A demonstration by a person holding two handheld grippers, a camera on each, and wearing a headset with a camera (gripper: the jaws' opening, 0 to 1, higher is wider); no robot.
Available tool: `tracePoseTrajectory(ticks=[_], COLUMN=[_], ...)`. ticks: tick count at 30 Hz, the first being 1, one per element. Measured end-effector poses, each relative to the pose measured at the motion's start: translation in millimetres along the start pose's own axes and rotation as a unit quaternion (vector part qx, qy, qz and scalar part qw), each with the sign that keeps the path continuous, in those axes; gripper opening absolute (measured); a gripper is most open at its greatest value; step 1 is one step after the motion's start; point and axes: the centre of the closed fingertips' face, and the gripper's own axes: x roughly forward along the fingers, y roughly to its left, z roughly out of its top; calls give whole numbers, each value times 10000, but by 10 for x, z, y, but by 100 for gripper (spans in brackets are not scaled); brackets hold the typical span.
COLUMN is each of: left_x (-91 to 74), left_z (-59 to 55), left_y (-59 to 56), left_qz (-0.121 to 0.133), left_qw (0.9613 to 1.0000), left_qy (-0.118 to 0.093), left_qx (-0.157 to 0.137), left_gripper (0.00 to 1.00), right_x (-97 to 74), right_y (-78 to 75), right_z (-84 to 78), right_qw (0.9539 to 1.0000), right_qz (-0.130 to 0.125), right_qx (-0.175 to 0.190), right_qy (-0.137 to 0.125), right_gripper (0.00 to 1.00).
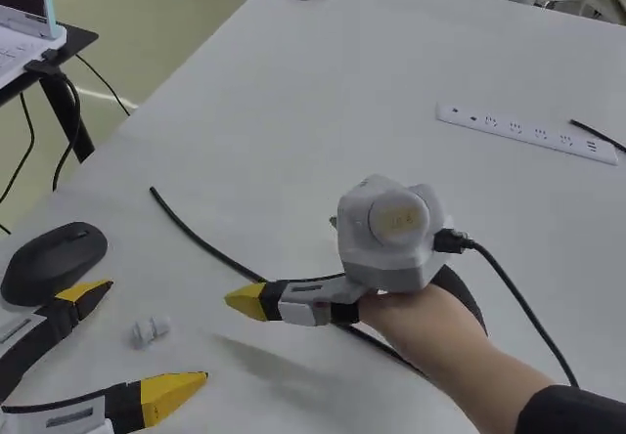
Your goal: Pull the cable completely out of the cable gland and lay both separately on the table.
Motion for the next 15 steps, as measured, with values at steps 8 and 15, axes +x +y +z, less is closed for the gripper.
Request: tracePoseTrajectory(ticks=[8, 15], left_x=[72, 133], left_z=[165, 289], left_y=[-186, -379], left_qz=[-183, -424], left_qw=[9998, 9990], left_qy=[-67, -89], left_qx=[-90, -93], left_gripper=[99, 100], right_x=[-613, -1165], right_y=[-456, -630], right_z=[-270, -420], right_qw=[9938, 9873], right_qz=[-1036, -1447], right_qx=[234, 629], right_qy=[321, 182], right_gripper=[100, 100])
